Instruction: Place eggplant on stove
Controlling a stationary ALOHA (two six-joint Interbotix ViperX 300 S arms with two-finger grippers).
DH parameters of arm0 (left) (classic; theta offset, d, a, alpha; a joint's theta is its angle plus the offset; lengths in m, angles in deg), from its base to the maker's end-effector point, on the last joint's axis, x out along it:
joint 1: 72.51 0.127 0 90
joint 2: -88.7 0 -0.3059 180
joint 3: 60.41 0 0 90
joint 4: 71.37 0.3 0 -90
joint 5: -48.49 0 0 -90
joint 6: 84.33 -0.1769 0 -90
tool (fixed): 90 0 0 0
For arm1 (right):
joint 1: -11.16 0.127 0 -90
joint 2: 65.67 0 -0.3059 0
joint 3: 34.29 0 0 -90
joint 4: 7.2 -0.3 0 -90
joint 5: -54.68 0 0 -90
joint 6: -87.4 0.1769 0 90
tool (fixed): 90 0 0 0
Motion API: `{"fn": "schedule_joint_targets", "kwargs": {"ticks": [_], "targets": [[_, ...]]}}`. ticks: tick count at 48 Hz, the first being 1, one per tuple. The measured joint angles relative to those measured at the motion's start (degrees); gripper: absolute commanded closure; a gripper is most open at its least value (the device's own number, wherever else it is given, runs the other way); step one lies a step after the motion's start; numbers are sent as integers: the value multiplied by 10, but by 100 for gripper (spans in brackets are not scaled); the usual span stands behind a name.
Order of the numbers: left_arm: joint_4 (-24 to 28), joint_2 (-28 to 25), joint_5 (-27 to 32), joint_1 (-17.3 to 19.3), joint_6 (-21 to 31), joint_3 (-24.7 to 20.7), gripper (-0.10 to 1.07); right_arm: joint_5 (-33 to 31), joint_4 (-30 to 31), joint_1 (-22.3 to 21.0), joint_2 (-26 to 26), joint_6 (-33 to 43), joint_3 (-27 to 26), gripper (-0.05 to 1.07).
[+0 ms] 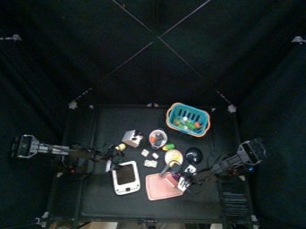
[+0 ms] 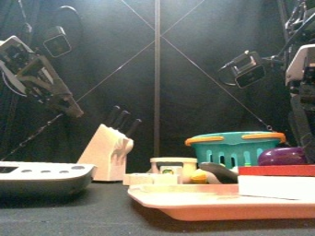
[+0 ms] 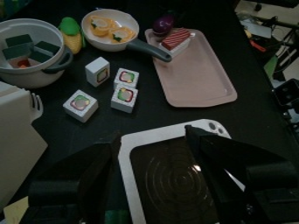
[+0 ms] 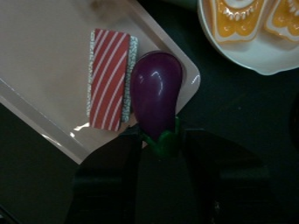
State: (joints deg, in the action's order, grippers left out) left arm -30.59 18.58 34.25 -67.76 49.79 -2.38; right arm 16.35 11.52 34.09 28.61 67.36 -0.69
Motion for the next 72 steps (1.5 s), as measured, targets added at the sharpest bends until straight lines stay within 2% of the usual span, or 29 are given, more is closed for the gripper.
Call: {"fn": "schedule_joint_targets", "kwargs": {"ticks": [10, 17, 28, 37, 45, 49, 62, 72], "targets": [[0, 0, 0, 0, -2, 1, 3, -7, 24, 0, -18, 0, -19, 43], [4, -1, -17, 0, -10, 0, 3, -3, 82, 0, -27, 0, -44, 43], [3, -18, -86, 0, -69, -16, 3, 38, 188, -25, -14, 0, -76, 43], [-6, -54, -114, -2, -120, -31, 3, 108, 257, -66, 34, 0, -104, 43], [-36, -51, -113, 1, -140, -25, 3, 162, 298, -96, 97, 0, -153, 43], [-64, -46, -92, 14, -151, -10, 3, 175, 305, -104, 125, 0, -180, 43], [-148, 11, -6, 93, -182, 23, 4, 185, 320, -111, 233, -15, -301, 43], [-193, 60, 4, 115, -190, 61, 4, 182, 320, -112, 285, -24, -373, 43]]}}
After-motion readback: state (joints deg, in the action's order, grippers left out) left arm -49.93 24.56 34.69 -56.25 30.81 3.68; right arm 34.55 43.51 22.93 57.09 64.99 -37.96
